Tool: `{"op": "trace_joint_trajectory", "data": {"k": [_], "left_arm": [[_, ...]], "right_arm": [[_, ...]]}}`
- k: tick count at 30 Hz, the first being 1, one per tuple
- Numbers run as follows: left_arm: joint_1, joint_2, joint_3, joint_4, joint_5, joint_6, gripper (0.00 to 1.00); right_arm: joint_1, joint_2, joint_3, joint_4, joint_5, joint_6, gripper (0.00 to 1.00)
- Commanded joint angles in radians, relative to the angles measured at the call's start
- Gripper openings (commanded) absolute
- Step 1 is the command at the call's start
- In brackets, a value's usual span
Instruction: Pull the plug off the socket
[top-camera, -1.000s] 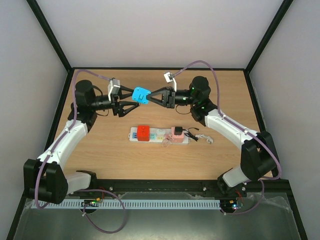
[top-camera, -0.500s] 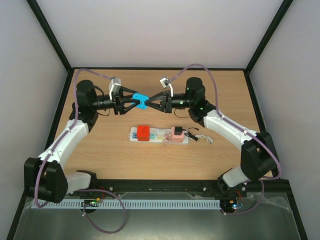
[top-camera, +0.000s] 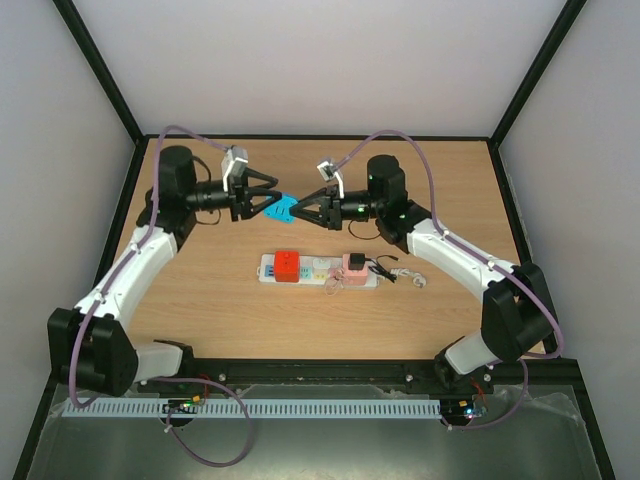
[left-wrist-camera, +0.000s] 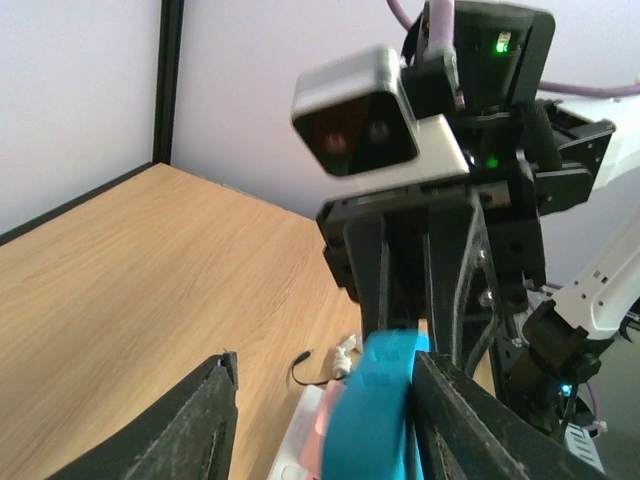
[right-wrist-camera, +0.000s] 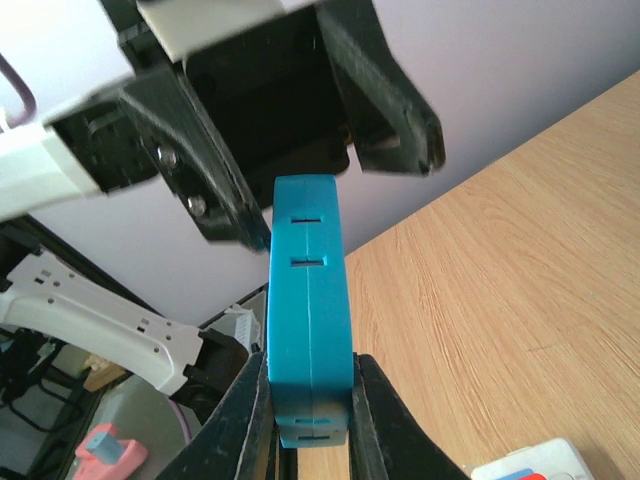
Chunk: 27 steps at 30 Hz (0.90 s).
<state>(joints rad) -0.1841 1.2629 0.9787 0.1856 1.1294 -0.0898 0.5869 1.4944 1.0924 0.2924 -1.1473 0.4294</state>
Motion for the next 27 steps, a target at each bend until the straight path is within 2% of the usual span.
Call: {"op": "trace_joint_trajectory", "data": {"k": [1, 4, 12, 18, 25, 27], "left_arm": [[0.028, 0.058, 0.174, -0.378, 0.059, 0.292, 0.5], [0.034, 0.063, 0.217, -0.524, 0.135, 0.422, 0.5], [0.035, 0.025, 0.187, -0.596, 0.167, 0.485, 0.48], [0.041, 0.016, 0.192, -0.777, 0.183, 0.618, 0.5], [0.041, 0.014, 0.169, -0.83, 0.21, 0.655, 0.54], [0.04, 0.012, 0.161, -0.829, 0.213, 0.657, 0.51]], "right_arm": [[0.021, -0.02, 0.038, -0.072, -0.079, -0.092, 0.02], [0.019, -0.021, 0.039, -0.073, -0.078, -0.096, 0.02], [0.019, -0.021, 0.046, -0.097, -0.091, -0.124, 0.02], [0.018, -0.034, 0.064, -0.201, -0.081, -0.234, 0.02], [0.021, -0.034, 0.071, -0.223, -0.079, -0.259, 0.02], [0.021, -0.035, 0.071, -0.232, -0.083, -0.268, 0.02]]}}
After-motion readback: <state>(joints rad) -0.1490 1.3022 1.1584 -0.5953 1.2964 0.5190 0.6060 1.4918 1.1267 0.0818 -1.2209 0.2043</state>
